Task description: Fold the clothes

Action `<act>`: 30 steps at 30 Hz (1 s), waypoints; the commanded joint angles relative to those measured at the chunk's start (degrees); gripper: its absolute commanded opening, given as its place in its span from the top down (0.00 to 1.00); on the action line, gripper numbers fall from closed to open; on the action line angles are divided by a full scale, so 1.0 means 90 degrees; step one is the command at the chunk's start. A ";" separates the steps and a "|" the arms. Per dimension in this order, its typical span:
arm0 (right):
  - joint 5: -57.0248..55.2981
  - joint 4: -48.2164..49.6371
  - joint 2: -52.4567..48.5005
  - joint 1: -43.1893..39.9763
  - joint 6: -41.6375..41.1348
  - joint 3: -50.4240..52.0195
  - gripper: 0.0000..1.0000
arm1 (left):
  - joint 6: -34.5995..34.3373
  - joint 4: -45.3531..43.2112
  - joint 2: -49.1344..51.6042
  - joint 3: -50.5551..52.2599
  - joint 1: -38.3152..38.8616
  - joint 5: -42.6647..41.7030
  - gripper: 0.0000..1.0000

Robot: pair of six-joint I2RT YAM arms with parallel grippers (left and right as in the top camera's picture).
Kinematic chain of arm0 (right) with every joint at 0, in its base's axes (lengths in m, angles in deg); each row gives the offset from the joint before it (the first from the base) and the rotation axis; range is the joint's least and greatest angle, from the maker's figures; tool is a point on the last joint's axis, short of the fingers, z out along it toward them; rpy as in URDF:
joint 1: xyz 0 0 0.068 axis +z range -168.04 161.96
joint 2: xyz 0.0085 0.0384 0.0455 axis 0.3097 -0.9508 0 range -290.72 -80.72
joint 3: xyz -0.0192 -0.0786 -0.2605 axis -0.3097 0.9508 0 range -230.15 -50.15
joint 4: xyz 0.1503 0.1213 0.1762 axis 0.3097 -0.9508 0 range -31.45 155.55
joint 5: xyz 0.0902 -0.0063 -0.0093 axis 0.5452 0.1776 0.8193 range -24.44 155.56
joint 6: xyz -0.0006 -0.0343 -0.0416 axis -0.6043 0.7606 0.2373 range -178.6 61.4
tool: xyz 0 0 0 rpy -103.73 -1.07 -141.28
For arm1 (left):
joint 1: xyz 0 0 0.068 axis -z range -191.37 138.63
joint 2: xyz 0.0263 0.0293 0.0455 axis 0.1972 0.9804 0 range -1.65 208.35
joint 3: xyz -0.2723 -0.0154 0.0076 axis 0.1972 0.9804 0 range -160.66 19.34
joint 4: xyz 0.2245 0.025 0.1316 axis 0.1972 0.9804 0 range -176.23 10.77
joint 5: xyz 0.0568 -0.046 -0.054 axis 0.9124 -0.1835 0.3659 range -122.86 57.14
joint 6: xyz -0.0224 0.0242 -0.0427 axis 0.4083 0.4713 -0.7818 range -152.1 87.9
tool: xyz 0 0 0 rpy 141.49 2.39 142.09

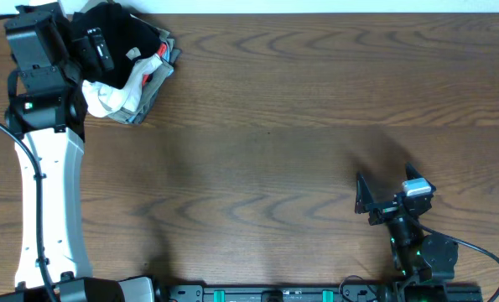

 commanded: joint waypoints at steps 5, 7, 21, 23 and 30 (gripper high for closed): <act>-0.0036 -0.0005 0.0049 0.0046 -0.0109 0.0034 0.01 | 0.0000 0.0141 -0.0146 0.0010 -0.0039 0.0240 0.02; -0.0039 -0.0002 0.0049 0.0046 -0.0109 0.0034 0.01 | -0.0005 0.0491 -0.0328 0.0010 -0.0027 -0.0080 0.02; -0.0036 -0.0005 0.0049 0.0046 -0.0109 0.0034 0.01 | -0.0005 -0.0702 -0.3062 0.2686 0.0784 -0.1496 0.02; -0.0036 -0.0005 0.0049 0.0046 -0.0109 0.0034 0.01 | -0.0027 -0.1173 -0.3655 0.3398 0.0884 -0.1496 0.02; -0.0036 -0.0002 0.0049 0.0046 -0.0109 0.0034 0.01 | -0.0313 -0.2288 -0.5608 0.5705 0.0974 -0.1494 0.02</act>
